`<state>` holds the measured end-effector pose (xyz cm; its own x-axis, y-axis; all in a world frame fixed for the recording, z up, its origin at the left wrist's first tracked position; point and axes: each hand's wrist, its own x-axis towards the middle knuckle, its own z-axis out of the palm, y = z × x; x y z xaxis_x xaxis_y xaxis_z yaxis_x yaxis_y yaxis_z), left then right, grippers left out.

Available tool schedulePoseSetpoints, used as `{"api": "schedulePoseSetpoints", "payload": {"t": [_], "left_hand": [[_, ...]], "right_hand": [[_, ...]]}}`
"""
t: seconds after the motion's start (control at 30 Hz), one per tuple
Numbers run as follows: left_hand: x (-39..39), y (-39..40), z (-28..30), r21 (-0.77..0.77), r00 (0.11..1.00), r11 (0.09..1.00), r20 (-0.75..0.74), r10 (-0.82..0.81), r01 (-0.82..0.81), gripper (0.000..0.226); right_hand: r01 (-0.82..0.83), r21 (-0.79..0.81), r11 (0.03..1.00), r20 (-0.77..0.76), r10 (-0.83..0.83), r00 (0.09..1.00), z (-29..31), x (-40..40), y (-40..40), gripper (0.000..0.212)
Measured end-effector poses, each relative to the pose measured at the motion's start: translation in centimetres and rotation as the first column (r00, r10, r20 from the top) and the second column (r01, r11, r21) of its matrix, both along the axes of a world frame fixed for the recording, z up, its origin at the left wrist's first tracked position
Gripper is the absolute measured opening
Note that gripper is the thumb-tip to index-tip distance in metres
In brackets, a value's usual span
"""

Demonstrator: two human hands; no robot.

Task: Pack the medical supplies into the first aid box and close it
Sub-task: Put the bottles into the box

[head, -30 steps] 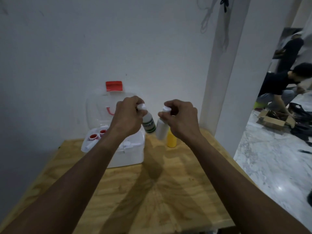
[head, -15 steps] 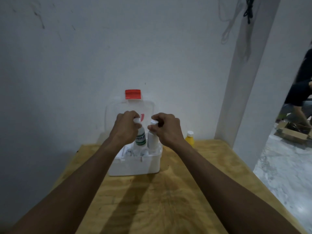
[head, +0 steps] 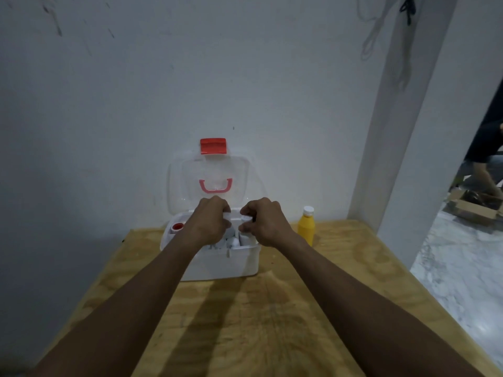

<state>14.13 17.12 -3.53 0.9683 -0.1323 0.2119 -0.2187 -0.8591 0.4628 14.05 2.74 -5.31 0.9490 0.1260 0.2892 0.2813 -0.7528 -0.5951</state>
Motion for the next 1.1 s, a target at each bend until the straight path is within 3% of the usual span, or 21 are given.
{"api": "schedulePoseSetpoints", "payload": {"t": [0.73,0.93,1.1], "left_hand": [[-1.2,0.4,-0.8,-0.075,0.998,0.997,0.052,0.028,-0.024,0.047],[-2.6,2.7,-1.3,-0.111,0.956,0.991,0.275,0.103,-0.075,0.046],[-2.7,4.7,-3.2,0.031,0.952,0.971,0.208,0.225,-0.237,0.054]], "right_hand": [[0.007,-0.100,0.995,0.051,-0.002,0.999,0.8,-0.5,-0.8,0.046],[0.157,0.072,0.985,0.211,-0.169,0.963,1.9,-0.6,-3.1,0.032],[0.358,-0.009,0.934,0.237,-0.346,0.908,1.0,0.0,-5.8,0.037]]}}
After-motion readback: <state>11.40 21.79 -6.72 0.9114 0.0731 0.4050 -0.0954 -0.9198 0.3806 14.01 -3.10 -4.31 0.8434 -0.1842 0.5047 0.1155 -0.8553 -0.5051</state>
